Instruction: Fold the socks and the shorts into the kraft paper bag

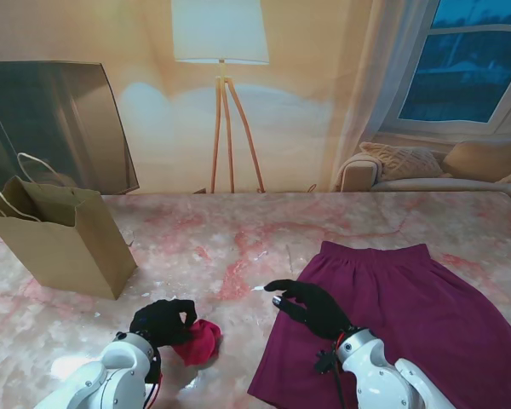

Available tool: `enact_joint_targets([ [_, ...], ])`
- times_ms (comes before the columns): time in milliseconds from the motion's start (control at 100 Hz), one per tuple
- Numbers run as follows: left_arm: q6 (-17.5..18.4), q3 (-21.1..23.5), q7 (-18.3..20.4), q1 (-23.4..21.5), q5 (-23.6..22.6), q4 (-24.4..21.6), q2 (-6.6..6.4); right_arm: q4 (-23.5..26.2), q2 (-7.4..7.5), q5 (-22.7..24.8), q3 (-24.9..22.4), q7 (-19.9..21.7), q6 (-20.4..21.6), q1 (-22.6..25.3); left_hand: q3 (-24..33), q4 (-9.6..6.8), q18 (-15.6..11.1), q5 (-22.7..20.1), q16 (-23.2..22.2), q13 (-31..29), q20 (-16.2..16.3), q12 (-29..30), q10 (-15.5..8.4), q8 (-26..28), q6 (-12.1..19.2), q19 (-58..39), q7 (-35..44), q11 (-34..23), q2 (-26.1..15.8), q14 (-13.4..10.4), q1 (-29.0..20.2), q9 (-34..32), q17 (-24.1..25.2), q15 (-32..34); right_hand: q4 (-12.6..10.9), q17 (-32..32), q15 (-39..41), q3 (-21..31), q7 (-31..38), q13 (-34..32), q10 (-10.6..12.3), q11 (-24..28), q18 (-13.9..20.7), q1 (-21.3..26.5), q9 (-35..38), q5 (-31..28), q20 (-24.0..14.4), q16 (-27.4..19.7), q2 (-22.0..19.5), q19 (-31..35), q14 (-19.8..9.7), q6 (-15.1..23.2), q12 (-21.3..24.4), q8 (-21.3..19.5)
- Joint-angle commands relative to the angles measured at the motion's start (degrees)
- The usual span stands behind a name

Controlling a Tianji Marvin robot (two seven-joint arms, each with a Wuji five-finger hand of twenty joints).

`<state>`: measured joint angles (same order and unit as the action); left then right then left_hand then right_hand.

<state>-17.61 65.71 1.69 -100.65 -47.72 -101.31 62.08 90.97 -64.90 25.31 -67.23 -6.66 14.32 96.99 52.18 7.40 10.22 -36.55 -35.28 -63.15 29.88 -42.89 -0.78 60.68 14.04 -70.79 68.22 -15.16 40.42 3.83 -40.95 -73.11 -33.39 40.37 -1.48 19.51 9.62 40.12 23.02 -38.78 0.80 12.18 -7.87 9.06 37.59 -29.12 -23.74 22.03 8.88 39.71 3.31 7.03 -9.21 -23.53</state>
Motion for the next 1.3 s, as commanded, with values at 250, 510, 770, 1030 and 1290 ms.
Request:
enact_joint_targets([
  [250, 1.9, 4.3, -2.3, -1.9, -0.1, -5.3, 0.62, -0.1, -0.12, 0.0, 0.2, 0.0, 0.2, -0.1, 6.2, 0.81, -1.0, -2.0, -1.5, -4.1, -1.2, -2.7, -2.8, 2.6, 0.5, -2.8, 4.2, 0.6, 2.0, 0.4, -2.3, -2.3, -1.7, 2.2, 2.3, 0.3, 1.2, -1.8, 0.3, -0.8, 0.0, 0.6, -0.1, 0.7, 0.9, 1.0, -2.4, 1.3, -0.9, 1.6, 0.6, 1.6, -0.6, -0.3],
  [510, 1.6, 8.6, -3.3, -2.0, 0.8, -11.2, 1.23, 0.1, -0.11, 0.0, 0.0, 0.0, 0.0, 0.2, 7.1, 0.91, -1.4, -2.2, -2.1, -3.9, -1.6, -3.7, -2.9, 3.2, 0.2, -2.7, 4.3, 0.6, 2.4, 0.5, -2.2, -2.2, -1.3, 2.1, 2.3, 0.3, 1.3, -1.7, 0.3, -0.8, 0.0, 0.6, -0.1, 0.7, 0.9, 0.9, -2.4, 1.3, -0.8, 1.6, 0.6, 1.5, -0.6, -0.3],
  [770, -1.4, 13.7, -3.4, -0.4, -1.0, -16.9, 1.63, 0.3, -0.18, -0.2, 0.0, -0.2, -0.1, 0.6, 7.4, 0.85, -1.6, -2.2, -2.4, -4.0, -1.7, -4.0, -3.0, 3.3, 0.2, -2.4, 4.2, 0.6, 2.5, 0.4, -2.1, -2.3, -1.2, 2.0, 2.3, 0.3, 1.2, -1.8, 0.3, -0.7, 0.0, 0.6, 0.0, 0.7, 0.9, 0.9, -2.4, 1.3, -0.8, 1.6, 0.7, 1.5, -0.6, -0.3],
  [1030, -4.7, 18.3, -0.4, 3.3, -5.3, -20.7, 1.37, 0.2, -0.26, -0.2, 0.3, -0.4, -0.1, 0.1, 7.2, 0.86, -1.7, -2.2, -2.5, -3.9, -1.6, -4.1, -3.2, 3.4, 0.2, -2.2, 4.2, 0.8, 2.4, 0.3, -2.1, -2.2, -1.0, 1.8, 2.3, 0.3, 1.2, -1.8, 0.2, -0.8, 0.1, 0.6, 0.1, 0.7, 0.9, 1.0, -2.4, 1.3, -0.9, 1.6, 0.6, 1.5, -0.6, -0.3],
  [1290, -6.5, 21.8, 4.3, 7.9, -9.3, -21.5, 0.75, 0.0, -0.32, -0.3, 0.5, -0.6, -0.2, 0.0, 7.0, 0.84, -1.7, -2.3, -2.6, -3.7, -1.5, -4.1, -3.3, 3.4, 0.2, -2.1, 4.1, 1.0, 2.3, 0.2, -2.1, -2.2, -1.0, 1.5, 2.3, 0.3, 1.2, -1.8, 0.2, -0.7, 0.1, 0.6, -0.1, 0.7, 0.8, 1.0, -2.4, 1.3, -0.8, 1.6, 0.6, 1.5, -0.6, -0.3],
])
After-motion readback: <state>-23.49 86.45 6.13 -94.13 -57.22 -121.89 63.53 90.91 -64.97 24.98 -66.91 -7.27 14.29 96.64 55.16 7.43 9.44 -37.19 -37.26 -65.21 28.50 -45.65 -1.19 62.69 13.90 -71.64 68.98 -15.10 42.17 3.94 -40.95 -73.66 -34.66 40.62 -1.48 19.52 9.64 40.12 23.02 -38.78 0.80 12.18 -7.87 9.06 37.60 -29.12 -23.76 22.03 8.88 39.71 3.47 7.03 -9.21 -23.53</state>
